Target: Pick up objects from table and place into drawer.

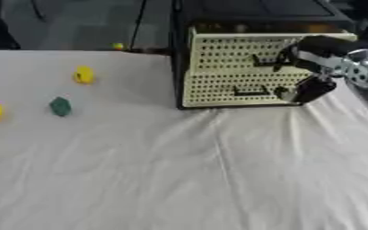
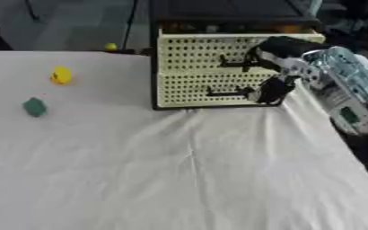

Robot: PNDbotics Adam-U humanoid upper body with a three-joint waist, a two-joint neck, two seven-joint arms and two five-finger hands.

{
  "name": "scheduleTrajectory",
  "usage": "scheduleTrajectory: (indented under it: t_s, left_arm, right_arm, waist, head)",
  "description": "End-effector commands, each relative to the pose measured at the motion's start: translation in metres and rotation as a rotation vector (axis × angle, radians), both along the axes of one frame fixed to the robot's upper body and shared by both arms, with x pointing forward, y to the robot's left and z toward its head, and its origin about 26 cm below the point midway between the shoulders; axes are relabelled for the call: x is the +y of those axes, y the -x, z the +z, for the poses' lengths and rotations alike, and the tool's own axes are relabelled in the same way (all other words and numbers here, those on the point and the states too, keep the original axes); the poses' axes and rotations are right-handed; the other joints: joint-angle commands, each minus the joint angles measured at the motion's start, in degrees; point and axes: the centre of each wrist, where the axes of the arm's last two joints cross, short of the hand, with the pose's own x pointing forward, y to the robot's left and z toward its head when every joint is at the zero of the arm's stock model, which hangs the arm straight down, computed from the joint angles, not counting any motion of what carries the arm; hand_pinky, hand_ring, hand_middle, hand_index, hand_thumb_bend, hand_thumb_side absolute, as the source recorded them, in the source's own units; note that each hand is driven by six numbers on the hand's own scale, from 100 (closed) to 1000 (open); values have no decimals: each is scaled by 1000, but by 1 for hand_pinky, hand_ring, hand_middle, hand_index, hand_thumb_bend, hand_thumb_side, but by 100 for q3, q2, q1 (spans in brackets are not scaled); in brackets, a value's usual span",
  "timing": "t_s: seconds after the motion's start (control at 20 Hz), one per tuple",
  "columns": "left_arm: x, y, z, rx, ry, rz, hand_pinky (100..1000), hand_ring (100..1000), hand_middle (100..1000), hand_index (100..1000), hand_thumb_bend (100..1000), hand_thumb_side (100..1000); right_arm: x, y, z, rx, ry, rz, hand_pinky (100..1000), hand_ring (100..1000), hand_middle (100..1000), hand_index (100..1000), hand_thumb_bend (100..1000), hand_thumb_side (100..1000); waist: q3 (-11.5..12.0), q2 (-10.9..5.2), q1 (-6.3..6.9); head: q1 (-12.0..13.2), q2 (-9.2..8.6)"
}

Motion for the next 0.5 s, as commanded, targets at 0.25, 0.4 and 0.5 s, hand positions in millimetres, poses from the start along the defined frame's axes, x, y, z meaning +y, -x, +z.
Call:
scheduleTrajectory:
  t_s: [0.25, 0.4, 0.5]
  left_arm:
    - [-1, 2, 7, -25, 1, -6, 515, 649, 792, 818, 100, 950]
    - [-1, 2, 7, -26, 3, -6, 515, 650, 792, 818, 100, 950]
    - [-1, 2, 7, -25, 5, -6, 515, 650, 792, 818, 100, 950]
  right_arm:
    - [10, 27, 5, 36, 19, 50, 145, 100, 100, 744, 309, 214]
    - [15, 38, 4, 36, 12, 80, 145, 100, 100, 742, 312, 217]
    - [19, 45, 3, 32, 8, 97, 146, 100, 100, 742, 313, 217]
  waist:
    - [-39, -178, 36]
    - [-64, -186, 45]
    - [-75, -187, 46]
  head:
    - [54, 34]
    - [70, 38]
    - [74, 38]
